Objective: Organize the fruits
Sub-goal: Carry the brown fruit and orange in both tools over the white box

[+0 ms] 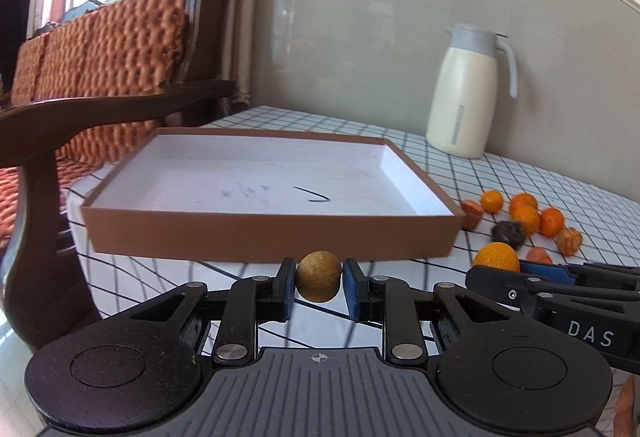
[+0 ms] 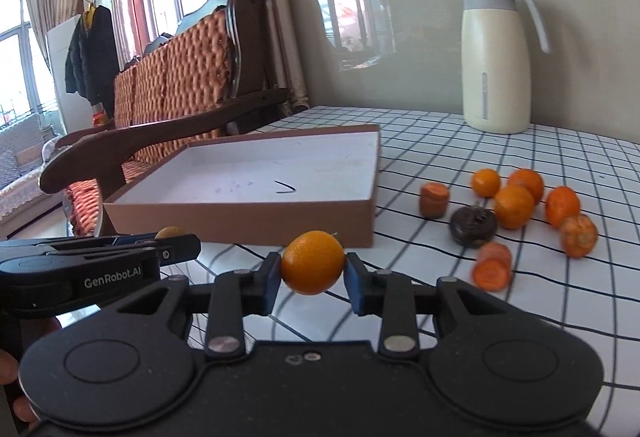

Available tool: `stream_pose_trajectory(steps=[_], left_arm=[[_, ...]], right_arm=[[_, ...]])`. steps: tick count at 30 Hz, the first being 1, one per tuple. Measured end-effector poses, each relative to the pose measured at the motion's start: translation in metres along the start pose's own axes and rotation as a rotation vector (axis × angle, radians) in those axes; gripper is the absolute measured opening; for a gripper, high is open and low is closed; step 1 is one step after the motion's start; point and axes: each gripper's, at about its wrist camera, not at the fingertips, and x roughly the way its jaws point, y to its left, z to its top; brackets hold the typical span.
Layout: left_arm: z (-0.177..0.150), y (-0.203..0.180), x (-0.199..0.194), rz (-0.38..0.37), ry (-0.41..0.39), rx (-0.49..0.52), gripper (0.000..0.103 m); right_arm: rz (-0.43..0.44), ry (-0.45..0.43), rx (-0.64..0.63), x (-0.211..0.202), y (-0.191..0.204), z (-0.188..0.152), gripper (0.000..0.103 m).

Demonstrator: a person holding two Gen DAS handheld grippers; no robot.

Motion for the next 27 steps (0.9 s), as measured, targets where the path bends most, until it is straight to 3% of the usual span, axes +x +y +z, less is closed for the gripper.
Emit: stream_pose_trajectory(steps=[14, 27], left_arm=[[0.014, 0.043, 0.002, 0.097, -0.050, -0.064, 0.026], [0.039, 0.070, 0.010, 0.145, -0.091, -0.088, 0.026]], right_arm=[[0.045, -0.058, -0.001, 0.015, 0.017, 0.013, 0.025], [0.017, -0.099, 0.013, 0.027, 0.010, 0.031, 0.026]])
